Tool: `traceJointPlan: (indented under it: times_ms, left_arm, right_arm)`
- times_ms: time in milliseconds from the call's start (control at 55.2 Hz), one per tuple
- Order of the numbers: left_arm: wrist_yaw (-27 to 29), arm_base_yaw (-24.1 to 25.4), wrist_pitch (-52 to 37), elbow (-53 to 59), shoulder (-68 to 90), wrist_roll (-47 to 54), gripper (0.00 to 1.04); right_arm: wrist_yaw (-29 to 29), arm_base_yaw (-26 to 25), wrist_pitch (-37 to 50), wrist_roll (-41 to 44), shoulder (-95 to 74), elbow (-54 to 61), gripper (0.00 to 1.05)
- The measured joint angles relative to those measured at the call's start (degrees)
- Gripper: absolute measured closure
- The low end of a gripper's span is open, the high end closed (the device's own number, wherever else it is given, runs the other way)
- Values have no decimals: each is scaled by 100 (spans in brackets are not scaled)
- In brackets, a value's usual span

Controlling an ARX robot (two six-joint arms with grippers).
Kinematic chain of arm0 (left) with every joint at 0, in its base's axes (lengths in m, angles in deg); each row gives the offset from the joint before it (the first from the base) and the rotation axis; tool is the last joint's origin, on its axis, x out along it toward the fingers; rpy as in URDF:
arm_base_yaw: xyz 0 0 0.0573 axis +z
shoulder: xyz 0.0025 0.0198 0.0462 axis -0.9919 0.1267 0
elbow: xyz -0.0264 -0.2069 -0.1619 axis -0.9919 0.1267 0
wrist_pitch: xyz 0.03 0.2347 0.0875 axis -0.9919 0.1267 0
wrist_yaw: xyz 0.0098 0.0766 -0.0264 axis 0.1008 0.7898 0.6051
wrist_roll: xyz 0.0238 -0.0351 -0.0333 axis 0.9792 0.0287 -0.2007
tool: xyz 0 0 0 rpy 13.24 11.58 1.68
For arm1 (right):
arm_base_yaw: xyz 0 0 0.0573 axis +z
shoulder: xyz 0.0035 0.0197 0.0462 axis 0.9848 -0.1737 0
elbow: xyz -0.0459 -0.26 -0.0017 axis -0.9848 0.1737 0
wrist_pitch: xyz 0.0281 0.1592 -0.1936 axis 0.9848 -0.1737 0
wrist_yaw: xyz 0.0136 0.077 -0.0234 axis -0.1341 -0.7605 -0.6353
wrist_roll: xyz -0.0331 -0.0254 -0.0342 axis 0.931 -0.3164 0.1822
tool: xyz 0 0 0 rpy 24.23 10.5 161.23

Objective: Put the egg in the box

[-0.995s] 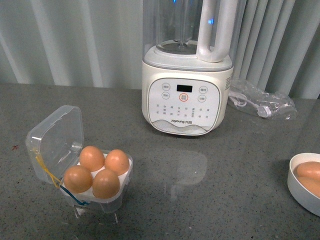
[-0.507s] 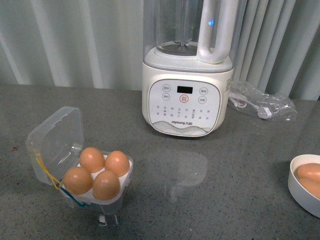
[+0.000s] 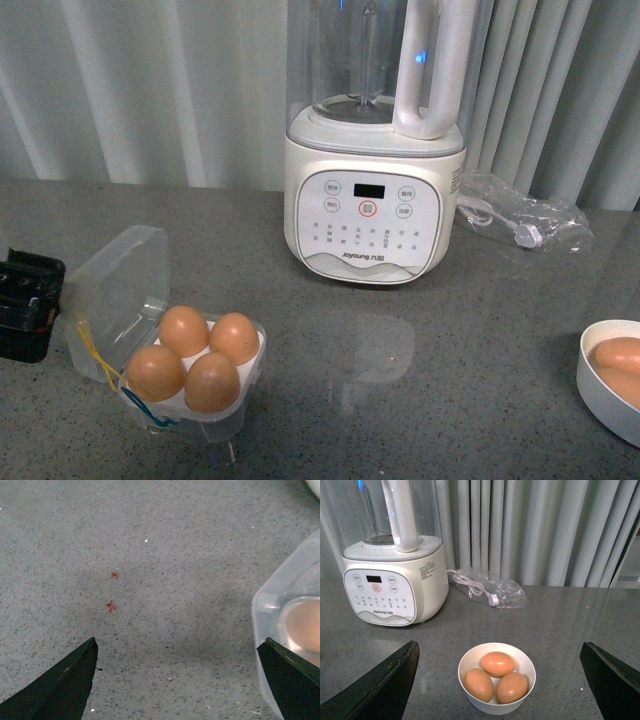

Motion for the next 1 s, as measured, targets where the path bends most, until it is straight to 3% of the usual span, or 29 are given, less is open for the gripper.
traceJointPlan:
  times_ms: [253,579,796,851,923,995]
  left_arm:
    - [44,-647,24,59,-328,-173,7]
    - [31,-389,673,920,-2129,-422,7]
    - [498,-295,498,1316,-2846,-442,7]
    - [345,-260,-140,1510,-2712,-588,13]
    - [164,-219,-1558,2048,-2649,-914,28]
    - [103,-153,-1869,2221,-2835,-1012,38]
  right_arm:
    - [0,0,0,0,0,0,7]
    - [0,0,0,0,0,0,7]
    - [0,0,0,0,0,0,7]
    - [0,0,0,2,0,0,7]
    - [0,0,0,2,0,0,7]
    - [0,0,0,2,0,0,7]
